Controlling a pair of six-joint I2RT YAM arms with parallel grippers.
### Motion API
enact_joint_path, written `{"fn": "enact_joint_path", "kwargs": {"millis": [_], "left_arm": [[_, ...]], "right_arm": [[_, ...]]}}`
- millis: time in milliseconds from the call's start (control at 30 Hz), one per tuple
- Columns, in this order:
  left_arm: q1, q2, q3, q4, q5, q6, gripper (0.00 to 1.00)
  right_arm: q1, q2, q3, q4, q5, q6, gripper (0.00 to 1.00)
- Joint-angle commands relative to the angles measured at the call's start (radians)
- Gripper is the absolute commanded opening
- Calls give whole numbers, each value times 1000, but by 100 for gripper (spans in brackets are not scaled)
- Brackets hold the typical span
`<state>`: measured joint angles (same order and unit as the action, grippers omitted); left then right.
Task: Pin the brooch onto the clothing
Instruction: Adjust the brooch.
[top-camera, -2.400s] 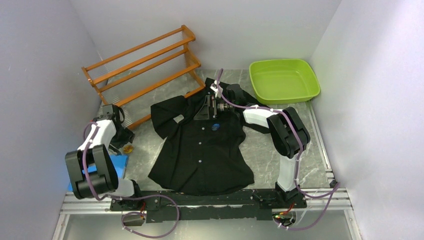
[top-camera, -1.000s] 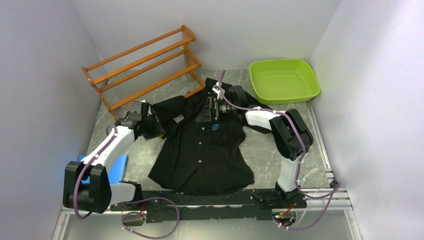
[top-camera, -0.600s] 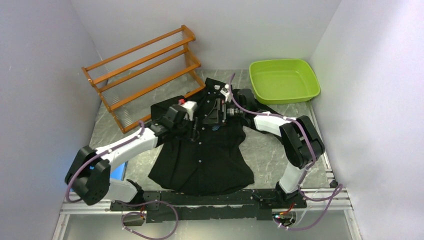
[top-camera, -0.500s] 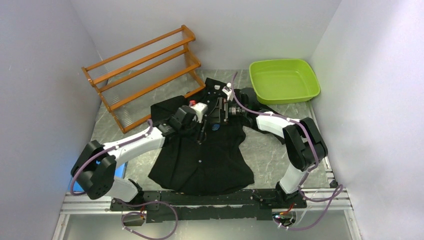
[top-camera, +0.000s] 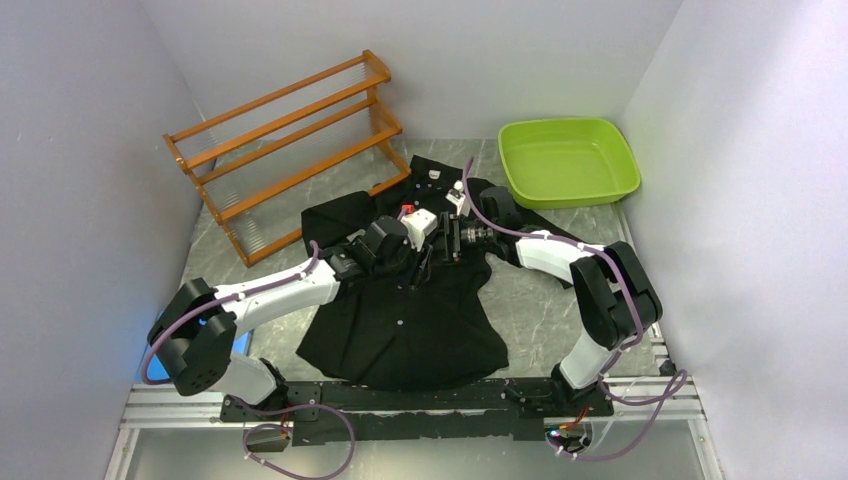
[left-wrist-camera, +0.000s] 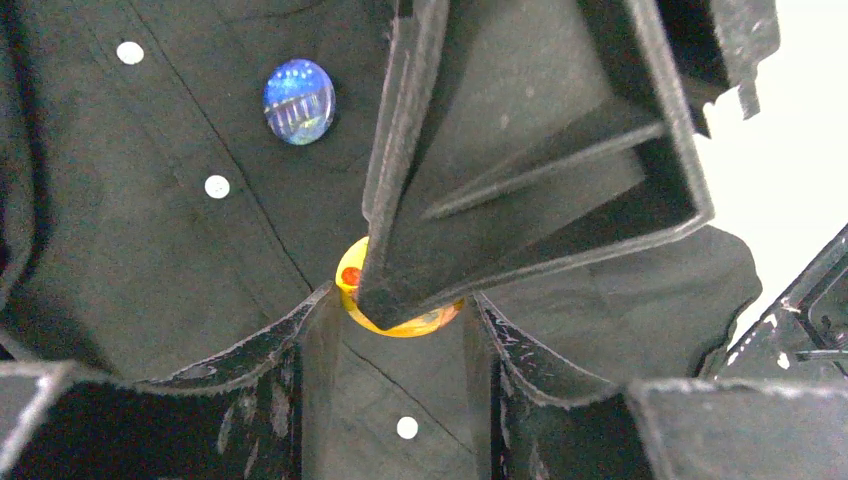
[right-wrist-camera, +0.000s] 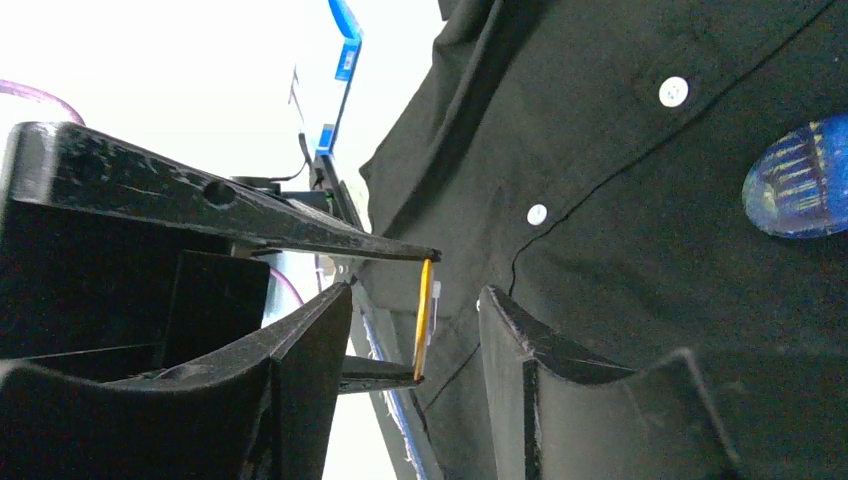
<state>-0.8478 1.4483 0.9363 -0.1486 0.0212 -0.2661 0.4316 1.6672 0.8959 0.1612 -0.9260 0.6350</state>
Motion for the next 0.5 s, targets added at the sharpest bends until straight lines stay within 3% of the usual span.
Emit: {"fn": "enact_joint_path", "kwargs": {"millis": [0,167,300,367,433,467], "left_arm": [[-7,-45,-8,70,-2,13,19],[-9,-39,3,59,-15,18,19],[-9,-39,7,46,-20,17,22],[-9,-41,7,32,-58,-3,37],[-10,-49,0,8,-114,-50,66],[-10,-59,-8,3,-130,-73,76]], "right_arm": [[-4,-15,-2,-27,-21,-34,52],[-2,-7,12,-49,-29,-45,32],[0,-20,31,-103,-9,-96,0],[-1,-40,38,-129,9,-125,0],[-1,-75,43,-169,60,-182,0],[-2,-89,43,-196,94,-211,0]]}}
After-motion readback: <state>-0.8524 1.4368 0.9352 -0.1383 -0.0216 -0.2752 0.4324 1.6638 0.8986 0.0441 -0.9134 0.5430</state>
